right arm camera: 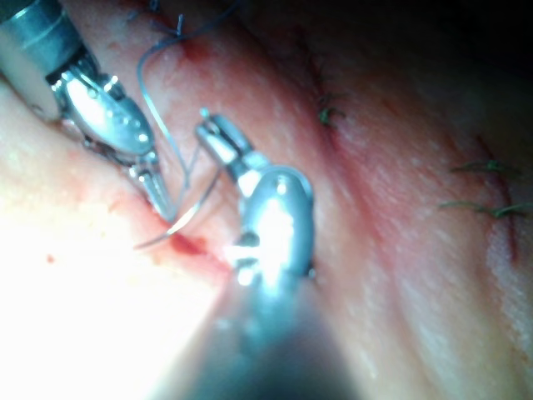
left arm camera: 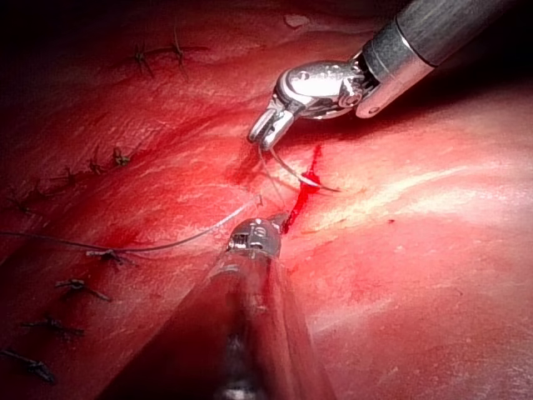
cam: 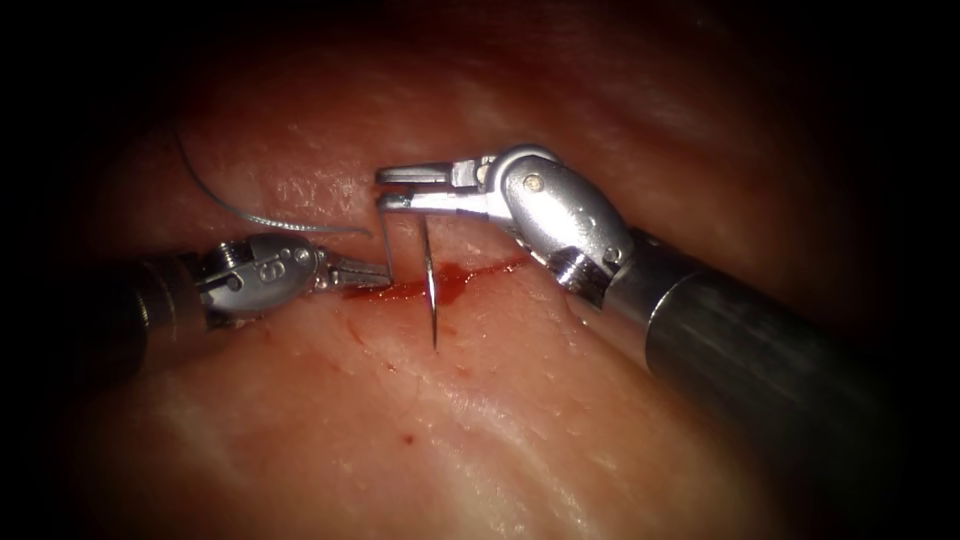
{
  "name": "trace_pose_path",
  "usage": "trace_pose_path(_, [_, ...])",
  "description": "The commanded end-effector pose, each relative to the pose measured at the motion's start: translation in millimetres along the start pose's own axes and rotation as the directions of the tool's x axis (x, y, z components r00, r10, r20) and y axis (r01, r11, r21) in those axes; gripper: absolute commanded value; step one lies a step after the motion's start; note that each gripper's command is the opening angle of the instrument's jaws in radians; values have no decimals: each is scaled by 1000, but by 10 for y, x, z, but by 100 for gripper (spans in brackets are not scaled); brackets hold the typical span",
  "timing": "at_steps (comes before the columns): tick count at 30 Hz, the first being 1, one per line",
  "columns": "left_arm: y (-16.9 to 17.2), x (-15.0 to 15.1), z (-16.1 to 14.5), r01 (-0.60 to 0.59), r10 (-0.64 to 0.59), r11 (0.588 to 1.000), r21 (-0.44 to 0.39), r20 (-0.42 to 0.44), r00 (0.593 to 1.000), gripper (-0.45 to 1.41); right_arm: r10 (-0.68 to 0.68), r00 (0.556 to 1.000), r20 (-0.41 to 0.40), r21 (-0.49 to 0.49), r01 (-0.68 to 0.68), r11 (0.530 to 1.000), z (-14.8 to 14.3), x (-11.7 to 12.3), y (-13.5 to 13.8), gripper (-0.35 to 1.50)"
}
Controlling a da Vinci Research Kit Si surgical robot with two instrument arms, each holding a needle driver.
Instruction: Wound Closure
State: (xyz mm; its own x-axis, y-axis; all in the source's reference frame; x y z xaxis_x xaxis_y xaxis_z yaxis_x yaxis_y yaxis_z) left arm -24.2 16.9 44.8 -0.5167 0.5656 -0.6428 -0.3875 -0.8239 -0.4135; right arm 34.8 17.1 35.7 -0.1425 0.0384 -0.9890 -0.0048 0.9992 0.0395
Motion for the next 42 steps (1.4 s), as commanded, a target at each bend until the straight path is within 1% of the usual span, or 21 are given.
trace_pose_path(1, [-3, 0, 7, -2, 2, 1000, -1, -2, 1000, -45, -14, 1000, -1, -2, 14, 1000, 8, -9, 15, -35])
trace_pose_path(9, [0, -1, 3, -2, 2, 1000, -1, -2, 1000, -45, -73, 997, 1, -27, 73, 997, 14, -34, 31, -35])
trace_pose_path(16, [-1, -3, 1, -3, 3, 1000, -3, -2, 1000, -45, -94, 996, -2, -40, 94, 995, 15, -39, 35, -35])
trace_pose_path(21, [-2, -4, -1, -5, 5, 1000, -5, -2, 1000, -45, -103, 995, -1, -49, 103, 993, 17, -42, 31, -35])
trace_pose_path(28, [-2, -6, -5, -6, 6, 1000, -10, -3, 1000, -45, -95, 995, -5, -70, 94, 993, 22, -43, 18, -35])
trace_pose_path(34, [-2, -7, -6, -6, 6, 1000, -11, -3, 1000, -45, -99, 995, 1, -67, 99, 993, 27, -47, 5, -35])
trace_pose_path(42, [-2, -9, -10, -8, 8, 1000, -11, -2, 1000, -45, -99, 995, 7, -55, 100, 994, 25, -52, -6, -35])
